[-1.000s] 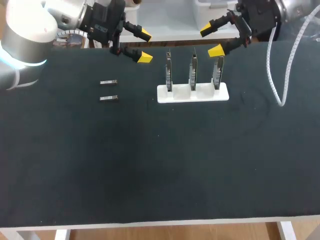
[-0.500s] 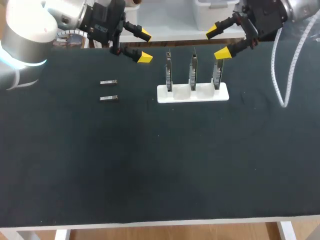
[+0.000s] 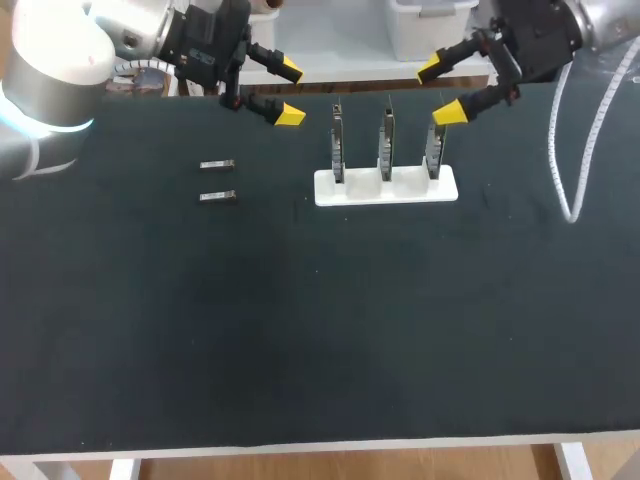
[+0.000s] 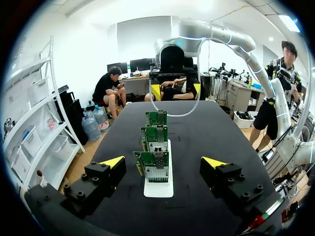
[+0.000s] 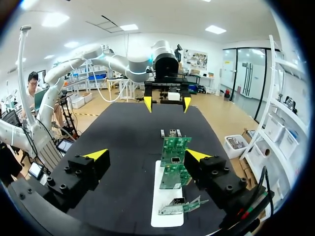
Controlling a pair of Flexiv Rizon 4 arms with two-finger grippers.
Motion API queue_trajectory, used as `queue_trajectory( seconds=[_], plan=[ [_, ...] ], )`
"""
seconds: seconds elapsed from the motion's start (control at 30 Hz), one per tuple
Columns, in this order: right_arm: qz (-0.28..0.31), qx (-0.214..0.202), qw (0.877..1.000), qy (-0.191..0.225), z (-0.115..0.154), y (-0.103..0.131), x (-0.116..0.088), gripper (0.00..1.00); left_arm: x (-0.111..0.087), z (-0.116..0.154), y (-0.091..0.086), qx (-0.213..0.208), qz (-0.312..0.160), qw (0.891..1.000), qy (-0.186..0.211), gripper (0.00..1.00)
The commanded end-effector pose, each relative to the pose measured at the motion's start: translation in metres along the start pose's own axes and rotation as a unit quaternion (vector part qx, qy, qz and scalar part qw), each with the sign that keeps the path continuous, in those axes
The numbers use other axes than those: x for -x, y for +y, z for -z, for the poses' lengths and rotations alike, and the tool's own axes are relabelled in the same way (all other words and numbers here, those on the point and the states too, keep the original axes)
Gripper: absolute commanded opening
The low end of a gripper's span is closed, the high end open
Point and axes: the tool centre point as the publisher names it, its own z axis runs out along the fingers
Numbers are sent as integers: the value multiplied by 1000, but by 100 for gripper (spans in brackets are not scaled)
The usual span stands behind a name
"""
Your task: Pick up the optical module with the left hand, and insert it into the network port with the right hand.
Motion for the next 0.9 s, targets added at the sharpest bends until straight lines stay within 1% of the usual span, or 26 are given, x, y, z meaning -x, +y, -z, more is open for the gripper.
queue_trajectory(
  seconds=[0.03, 0.4, 0.47, 0.5, 0.53, 0.9],
  plan=[
    [1, -12, 1000, 3, 5, 6, 1, 100, 1, 0, 1, -1, 1, 1000, 2, 100],
    [-4, -17, 1000, 2, 7, 14, -2, 100, 1, 0, 1, -1, 1, 1000, 2, 100],
    [-7, -20, 1000, 5, 9, 15, -3, 100, 1, 0, 1, -1, 1, 1000, 2, 100],
    [-9, -22, 1000, 17, 10, 16, -3, 100, 1, 0, 1, -1, 1, 1000, 2, 100],
    [-8, -22, 1000, 21, 10, 17, -3, 100, 1, 0, 1, -1, 1, 1000, 2, 100],
    [-1, -13, 1000, 17, 6, 22, 4, 100, 1, 0, 1, -1, 1, 1000, 2, 100]
  ],
)
